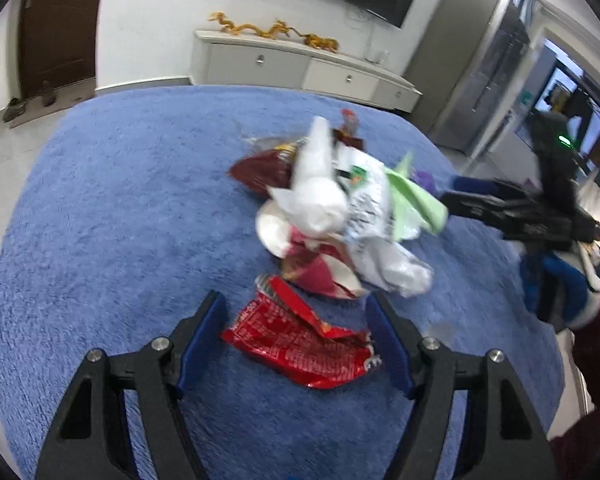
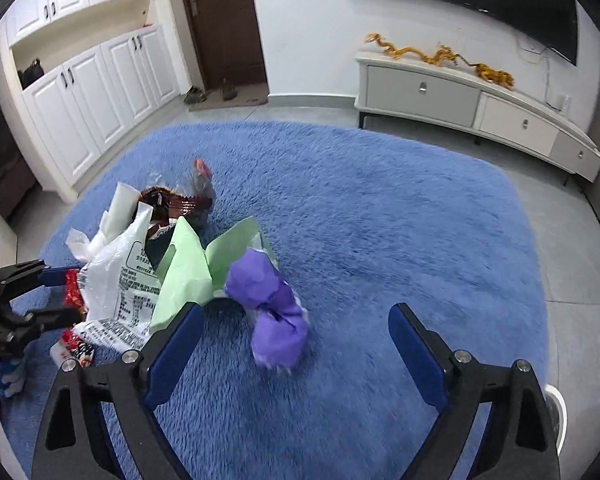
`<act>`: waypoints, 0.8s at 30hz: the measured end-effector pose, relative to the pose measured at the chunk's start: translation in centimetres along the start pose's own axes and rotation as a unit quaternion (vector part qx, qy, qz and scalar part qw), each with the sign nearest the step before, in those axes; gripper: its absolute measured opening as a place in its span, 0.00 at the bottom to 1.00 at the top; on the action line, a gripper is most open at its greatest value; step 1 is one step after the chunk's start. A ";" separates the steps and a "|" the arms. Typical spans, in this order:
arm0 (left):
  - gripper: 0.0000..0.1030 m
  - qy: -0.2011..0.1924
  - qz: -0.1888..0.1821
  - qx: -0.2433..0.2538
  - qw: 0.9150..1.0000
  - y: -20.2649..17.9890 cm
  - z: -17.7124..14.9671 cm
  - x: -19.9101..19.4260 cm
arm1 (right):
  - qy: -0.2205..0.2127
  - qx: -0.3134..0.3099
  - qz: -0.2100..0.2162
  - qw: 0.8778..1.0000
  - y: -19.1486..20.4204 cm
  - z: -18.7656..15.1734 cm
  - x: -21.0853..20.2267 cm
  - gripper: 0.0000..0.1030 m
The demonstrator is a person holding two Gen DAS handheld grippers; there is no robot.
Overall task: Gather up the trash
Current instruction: 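Move both grippers back from the bin to the trash pile, then grasp the purple bag with the right gripper while the left grasps a red wrapper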
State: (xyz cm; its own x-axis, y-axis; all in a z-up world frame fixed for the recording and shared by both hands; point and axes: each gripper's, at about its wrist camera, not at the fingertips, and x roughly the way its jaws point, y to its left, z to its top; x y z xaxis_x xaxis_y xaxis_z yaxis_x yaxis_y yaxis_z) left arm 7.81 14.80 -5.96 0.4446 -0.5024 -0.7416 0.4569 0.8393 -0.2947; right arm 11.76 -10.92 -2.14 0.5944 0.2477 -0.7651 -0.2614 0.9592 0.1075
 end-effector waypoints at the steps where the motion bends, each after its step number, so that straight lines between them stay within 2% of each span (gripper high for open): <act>1: 0.48 0.003 -0.005 0.001 1.000 -0.3 -0.3 -0.1 | 0.001 -0.004 0.001 1.000 0.1 0.2 0.4 0.89; 2: 0.41 0.004 -0.006 0.002 1.000 -0.6 -0.7 -0.4 | 0.002 -0.008 0.004 1.000 0.3 0.4 0.8 0.88; 5: 0.34 0.006 0.005 0.007 1.000 -1.7 -2.0 -0.9 | 0.003 -0.014 0.009 1.000 0.5 0.7 1.5 0.77; 7: 0.28 0.004 0.006 0.005 1.000 -2.5 -2.5 -1.3 | 0.008 -0.015 0.012 1.000 0.4 0.6 1.9 0.54; 10: 0.24 -0.010 0.008 -0.005 1.000 -3.5 -3.1 -2.2 | 0.007 -0.013 0.014 1.000 0.3 -0.1 1.4 0.35; 13: 0.19 -0.022 0.003 -0.018 1.000 -4.3 -3.6 -3.1 | -0.003 -0.009 0.016 1.000 0.0 -1.2 0.2 0.29; 18: 0.14 -0.043 -0.001 -0.041 0.998 -5.1 -4.3 -5.3 | -0.024 0.006 0.016 1.000 -1.0 -2.9 -2.9 0.25; 24: 0.11 -0.059 -0.006 -0.060 0.996 -5.3 -2.8 -6.4 | -0.049 0.028 0.011 0.998 -2.5 -5.1 -7.1 0.23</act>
State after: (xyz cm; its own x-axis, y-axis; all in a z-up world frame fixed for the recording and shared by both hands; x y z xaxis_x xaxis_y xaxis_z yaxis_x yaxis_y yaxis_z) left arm 0.40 14.10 -1.37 0.5303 -0.5274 -0.6638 0.3699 0.8484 -0.3786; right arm 4.37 -15.79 -0.21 0.6615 0.2778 -0.6966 -0.2338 0.9590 0.1604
